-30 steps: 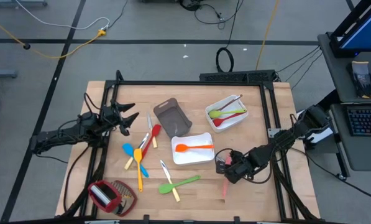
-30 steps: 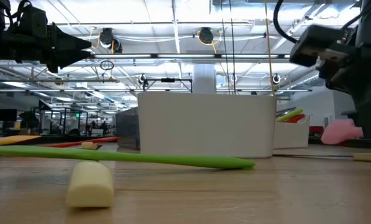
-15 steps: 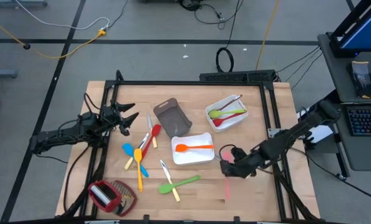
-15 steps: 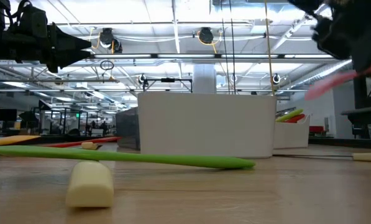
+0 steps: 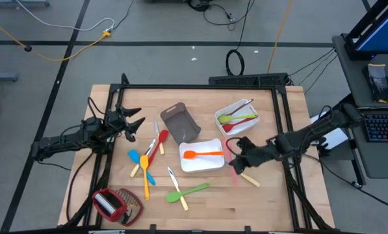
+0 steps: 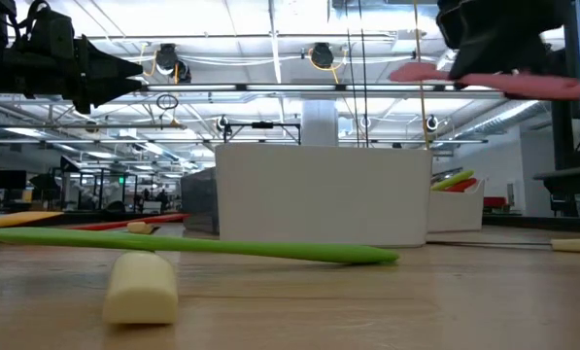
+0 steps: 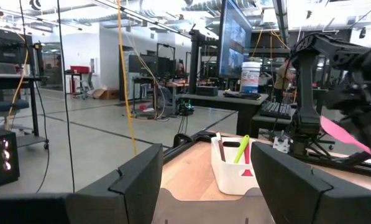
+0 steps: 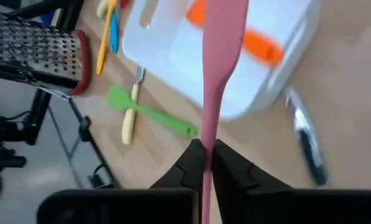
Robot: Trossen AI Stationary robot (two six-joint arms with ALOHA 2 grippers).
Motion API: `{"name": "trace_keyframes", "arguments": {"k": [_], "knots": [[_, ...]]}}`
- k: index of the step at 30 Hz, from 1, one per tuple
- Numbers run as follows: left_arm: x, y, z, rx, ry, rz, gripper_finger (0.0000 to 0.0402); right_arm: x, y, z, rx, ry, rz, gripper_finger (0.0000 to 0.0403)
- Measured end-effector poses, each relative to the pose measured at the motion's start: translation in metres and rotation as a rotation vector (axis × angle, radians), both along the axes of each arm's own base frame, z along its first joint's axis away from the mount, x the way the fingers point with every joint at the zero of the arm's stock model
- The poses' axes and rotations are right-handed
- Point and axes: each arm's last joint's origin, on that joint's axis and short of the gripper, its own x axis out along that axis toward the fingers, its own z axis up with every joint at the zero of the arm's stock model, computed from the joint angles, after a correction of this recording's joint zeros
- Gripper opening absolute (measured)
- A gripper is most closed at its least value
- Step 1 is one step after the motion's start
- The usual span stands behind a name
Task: Pick & Place Kitchen Items
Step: Put the pink spatula into bottom white bin
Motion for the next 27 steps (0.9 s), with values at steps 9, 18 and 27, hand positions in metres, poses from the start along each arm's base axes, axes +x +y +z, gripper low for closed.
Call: {"name": "trace_keyframes", "arguments": {"k": [9, 18, 27], "knots": [[0.000, 0.000, 0.000, -0.028, -0.013, -0.006, 0.0250, 0.006, -0.036, 0.007, -0.180, -0.041, 0.123, 0.0009], [0.000, 0.000, 0.000, -0.051, -0.024, -0.011, 0.0250, 0.006, -0.057, 0.013, -0.135, -0.076, 0.248, 0.0009], [0.000, 0.000, 0.000, -0.076, -0.035, -0.016, 0.0250, 0.011, -0.067, 0.041, -0.025, -0.043, 0.340, 0.0008]]}}
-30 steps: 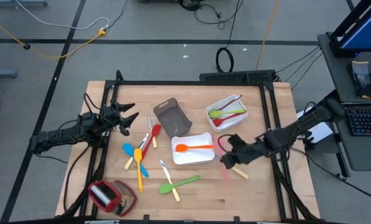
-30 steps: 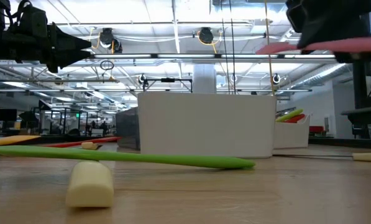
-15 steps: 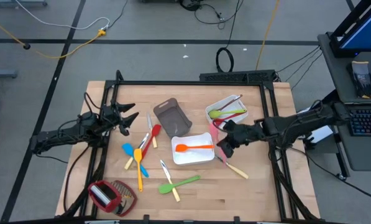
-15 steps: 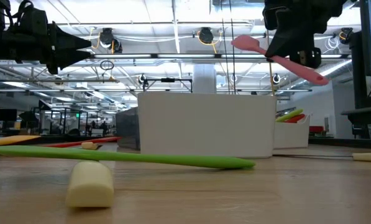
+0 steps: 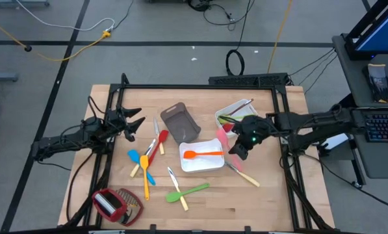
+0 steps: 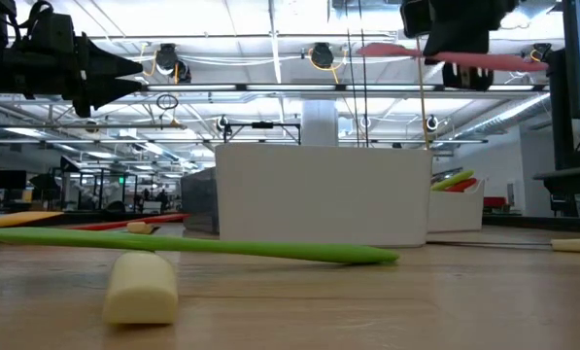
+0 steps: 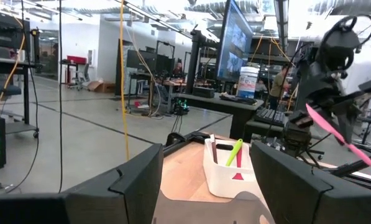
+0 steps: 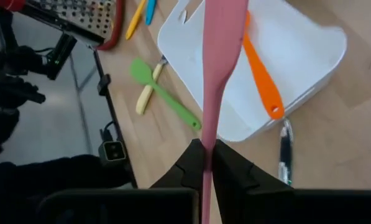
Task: Pick & Place Kitchen Items
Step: Put the pink spatula into bottom white bin
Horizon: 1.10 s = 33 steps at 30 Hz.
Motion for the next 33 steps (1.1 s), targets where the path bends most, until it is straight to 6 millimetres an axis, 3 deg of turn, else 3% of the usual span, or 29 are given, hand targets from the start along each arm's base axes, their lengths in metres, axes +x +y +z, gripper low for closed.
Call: {"name": "trace_keyframes", "arguments": {"k": [7, 12, 21, 33], "knots": [[0.000, 0.000, 0.000, -0.002, -0.001, 0.000, 0.0250, 0.016, -0.007, 0.020, -0.117, 0.044, 0.095, 0.0008], [0.000, 0.000, 0.000, -0.006, -0.003, -0.001, 0.0250, 0.035, -0.008, 0.013, -0.211, 0.078, 0.192, 0.0008], [0.000, 0.000, 0.000, -0.015, -0.007, -0.003, 0.0250, 0.068, -0.007, 0.009, -0.532, 0.253, 0.356, 0.0008], [0.000, 0.000, 0.000, -0.014, -0.006, -0.002, 0.0250, 0.103, 0.013, -0.009, -0.886, 0.471, 0.567, 0.0008]]}}
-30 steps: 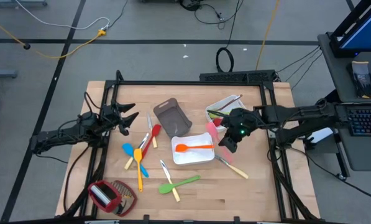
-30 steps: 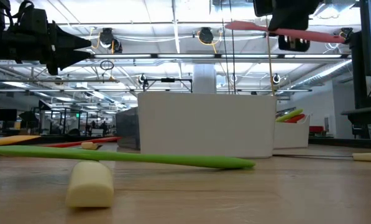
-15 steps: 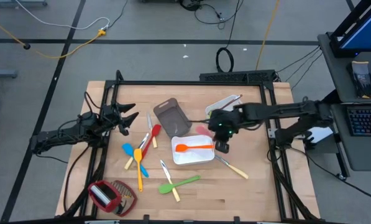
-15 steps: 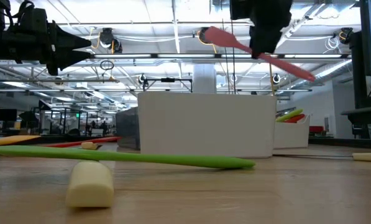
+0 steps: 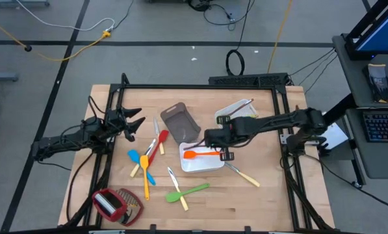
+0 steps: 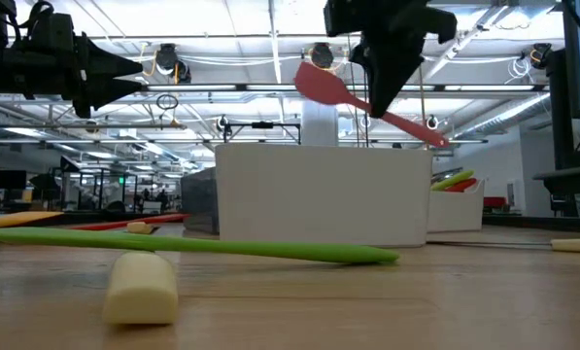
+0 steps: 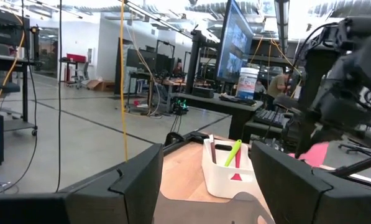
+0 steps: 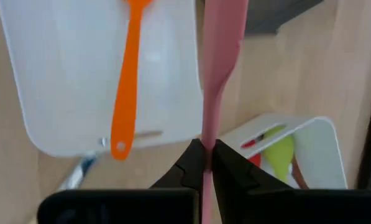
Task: Pick & Place Kitchen Items
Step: Put the pink spatula into bottom white bin
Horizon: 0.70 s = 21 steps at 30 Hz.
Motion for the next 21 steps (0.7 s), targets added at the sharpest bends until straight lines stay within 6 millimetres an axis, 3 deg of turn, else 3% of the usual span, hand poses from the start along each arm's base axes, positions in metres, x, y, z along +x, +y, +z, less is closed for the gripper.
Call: {"name": "trace_keyframes", "arguments": {"k": [9, 21], "knots": [[0.000, 0.000, 0.000, 0.030, 0.015, 0.006, 0.0250, 0.006, 0.010, -0.024, 0.023, 0.325, 0.024, 0.0008], [0.000, 0.000, 0.000, 0.031, 0.015, 0.006, 0.0250, 0.012, 0.004, -0.009, 0.006, 0.359, 0.066, 0.0008]]}}
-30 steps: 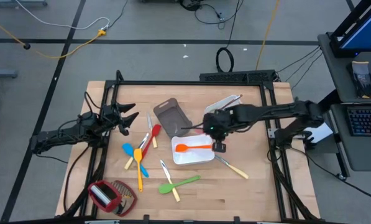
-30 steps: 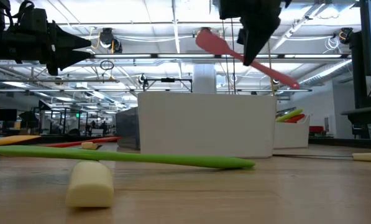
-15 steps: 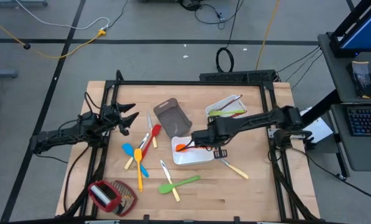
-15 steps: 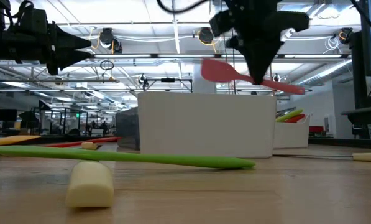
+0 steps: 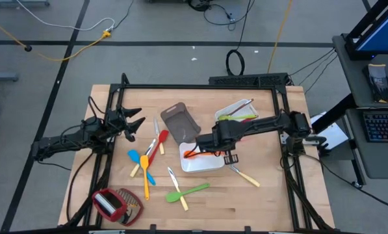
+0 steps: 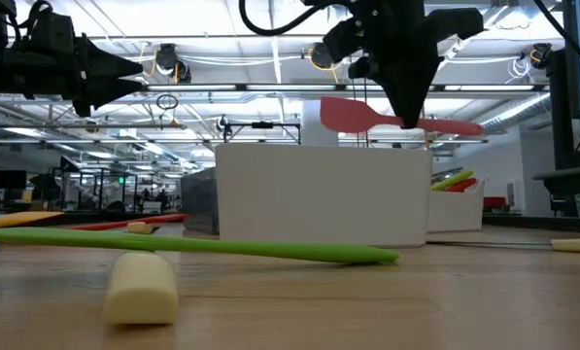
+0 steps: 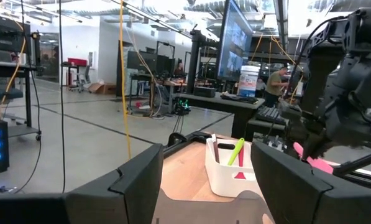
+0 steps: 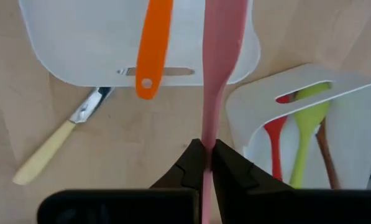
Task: Pick & Place Kitchen Items
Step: Put the pink spatula into bottom white bin
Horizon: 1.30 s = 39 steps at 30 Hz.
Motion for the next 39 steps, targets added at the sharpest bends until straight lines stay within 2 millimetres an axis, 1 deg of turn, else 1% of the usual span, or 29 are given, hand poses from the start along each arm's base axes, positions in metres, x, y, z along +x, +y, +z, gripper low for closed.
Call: {"name": "trace_keyframes", "arguments": {"k": [3, 7, 14, 20, 24, 30, 33, 36, 39], "knots": [[0.000, 0.000, 0.000, 0.000, 0.000, 0.000, 0.0250, 0.001, -0.001, 0.001, -0.080, -0.006, 0.047, 0.0008], [0.000, 0.000, 0.000, 0.000, 0.000, 0.000, 0.0250, 0.000, 0.000, 0.002, -0.096, 0.004, 0.099, 0.0008], [0.000, 0.000, 0.000, -0.001, -0.001, 0.000, 0.0250, -0.002, 0.001, 0.001, 0.055, 0.041, 0.069, 0.0008], [0.000, 0.000, 0.000, -0.002, -0.001, -0.001, 0.0250, -0.005, -0.004, 0.001, 0.203, 0.081, 0.020, 0.0008], [0.000, 0.000, 0.000, -0.002, -0.001, -0.001, 0.0250, -0.004, -0.010, 0.001, 0.255, 0.080, -0.030, 0.0008], [0.000, 0.000, 0.000, -0.002, -0.001, 0.000, 0.0250, -0.004, -0.015, 0.001, 0.277, 0.079, -0.065, 0.0008], [0.000, 0.000, 0.000, -0.002, -0.001, 0.000, 0.0250, -0.001, -0.017, -0.005, 0.274, 0.096, -0.075, 0.0009], [0.000, 0.000, 0.000, -0.002, -0.001, 0.000, 0.0250, 0.003, -0.018, -0.012, 0.220, 0.108, -0.091, 0.0009], [0.000, 0.000, 0.000, -0.002, -0.001, 0.000, 0.0250, 0.006, -0.018, -0.019, 0.206, 0.136, -0.087, 0.0009]]}}
